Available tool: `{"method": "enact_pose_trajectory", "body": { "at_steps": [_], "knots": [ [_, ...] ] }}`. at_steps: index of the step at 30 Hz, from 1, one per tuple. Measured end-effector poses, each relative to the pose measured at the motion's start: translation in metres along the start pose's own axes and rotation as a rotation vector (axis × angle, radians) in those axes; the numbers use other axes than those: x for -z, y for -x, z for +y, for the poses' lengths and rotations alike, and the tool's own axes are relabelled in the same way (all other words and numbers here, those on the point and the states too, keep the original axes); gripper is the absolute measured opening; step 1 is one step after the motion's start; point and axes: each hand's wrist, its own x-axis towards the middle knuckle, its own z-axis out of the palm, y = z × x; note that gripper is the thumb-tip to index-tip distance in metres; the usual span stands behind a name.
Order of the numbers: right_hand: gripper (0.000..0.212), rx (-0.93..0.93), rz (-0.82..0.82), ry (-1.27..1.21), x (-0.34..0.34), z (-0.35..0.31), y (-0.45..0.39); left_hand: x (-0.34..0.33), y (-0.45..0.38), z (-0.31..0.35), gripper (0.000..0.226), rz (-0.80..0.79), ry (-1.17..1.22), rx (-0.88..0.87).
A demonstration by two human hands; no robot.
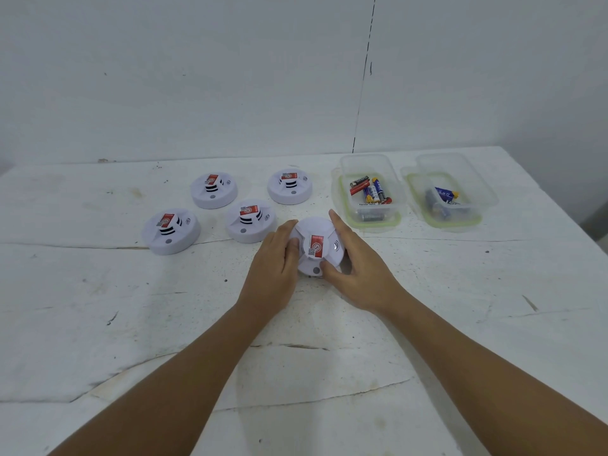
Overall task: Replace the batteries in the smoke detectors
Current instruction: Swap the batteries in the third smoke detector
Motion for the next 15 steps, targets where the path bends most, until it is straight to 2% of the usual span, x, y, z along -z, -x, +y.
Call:
{"method": "enact_pose_trajectory", "body": {
  "at_steps": [15],
  "knots": [
    [0.089, 0.013, 0.006, 0.016, 0.0006, 0.0007, 0.0000, -0.0009, -0.0008, 0.0001, 0.042, 0.008, -0.020, -0.003]
  ]
}}
